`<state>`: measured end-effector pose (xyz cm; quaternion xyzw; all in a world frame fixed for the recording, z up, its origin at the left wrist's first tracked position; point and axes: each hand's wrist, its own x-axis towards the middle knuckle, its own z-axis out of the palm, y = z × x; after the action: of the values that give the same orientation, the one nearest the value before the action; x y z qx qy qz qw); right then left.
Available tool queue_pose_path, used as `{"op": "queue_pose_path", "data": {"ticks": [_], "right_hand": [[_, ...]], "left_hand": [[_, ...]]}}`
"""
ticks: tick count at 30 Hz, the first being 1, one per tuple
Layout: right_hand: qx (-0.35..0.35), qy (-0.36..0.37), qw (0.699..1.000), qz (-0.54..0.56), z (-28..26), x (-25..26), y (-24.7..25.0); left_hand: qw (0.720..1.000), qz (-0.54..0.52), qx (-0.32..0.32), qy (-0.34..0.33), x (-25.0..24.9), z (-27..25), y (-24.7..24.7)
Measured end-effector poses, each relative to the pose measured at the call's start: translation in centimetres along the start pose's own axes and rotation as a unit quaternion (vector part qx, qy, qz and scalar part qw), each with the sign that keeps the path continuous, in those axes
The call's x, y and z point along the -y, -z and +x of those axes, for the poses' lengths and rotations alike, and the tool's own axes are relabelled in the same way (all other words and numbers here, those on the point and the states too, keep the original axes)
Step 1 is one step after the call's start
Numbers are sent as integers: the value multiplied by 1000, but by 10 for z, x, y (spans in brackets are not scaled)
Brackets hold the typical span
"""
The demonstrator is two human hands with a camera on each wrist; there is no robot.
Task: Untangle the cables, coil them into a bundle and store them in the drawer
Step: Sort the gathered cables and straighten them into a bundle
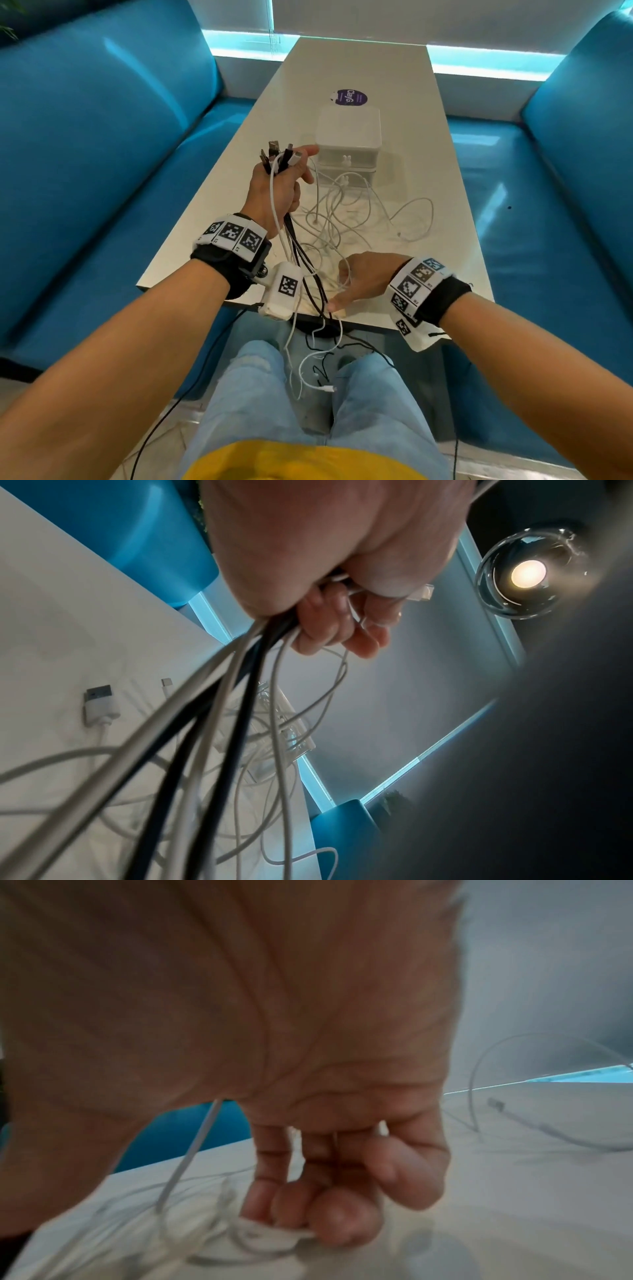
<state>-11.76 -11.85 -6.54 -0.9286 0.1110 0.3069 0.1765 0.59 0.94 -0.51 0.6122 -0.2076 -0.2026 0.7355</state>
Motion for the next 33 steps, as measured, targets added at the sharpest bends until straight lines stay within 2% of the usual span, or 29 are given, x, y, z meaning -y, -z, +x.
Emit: {"op": "queue_pose_path", "data": {"ticks": [6, 9, 11, 14, 17, 20, 24, 27, 29, 32, 33], "right_hand": [[-74, -20, 995, -62, 3, 10, -13], [-81, -24, 996, -37, 10, 2, -3], [-120, -40, 991, -44, 16, -11, 11], [-222, -110, 968, -45, 21, -41, 42], [-333, -178, 926, 18, 17, -65, 75], [-377, -193, 899, 112, 15, -76, 88], [-307, -141, 914, 225, 18, -77, 75], [-369, -119, 897, 214, 11, -66, 79], [-373, -51, 896, 235, 3, -49, 86], [-297, 113, 908, 272, -15, -15, 93], [-268, 146, 915, 263, -18, -6, 94]], "left_hand": [[1000, -8, -3, 10, 0, -1, 3], [1000, -7, 6, 7, -2, -3, 8], [1000, -8, 12, 7, -3, -3, 12], [1000, -16, 13, 17, -4, -4, 15], [999, -28, 14, 21, -4, -6, 14], [999, -32, 24, 23, -5, -4, 9], [999, -19, 46, 20, -2, -3, 2], [998, -7, 64, 13, -2, -4, -4], [997, -3, 72, 11, -2, -5, -7], [997, -8, 80, 15, -3, -6, -12], [996, -11, 82, 17, -3, -6, -14]]}}
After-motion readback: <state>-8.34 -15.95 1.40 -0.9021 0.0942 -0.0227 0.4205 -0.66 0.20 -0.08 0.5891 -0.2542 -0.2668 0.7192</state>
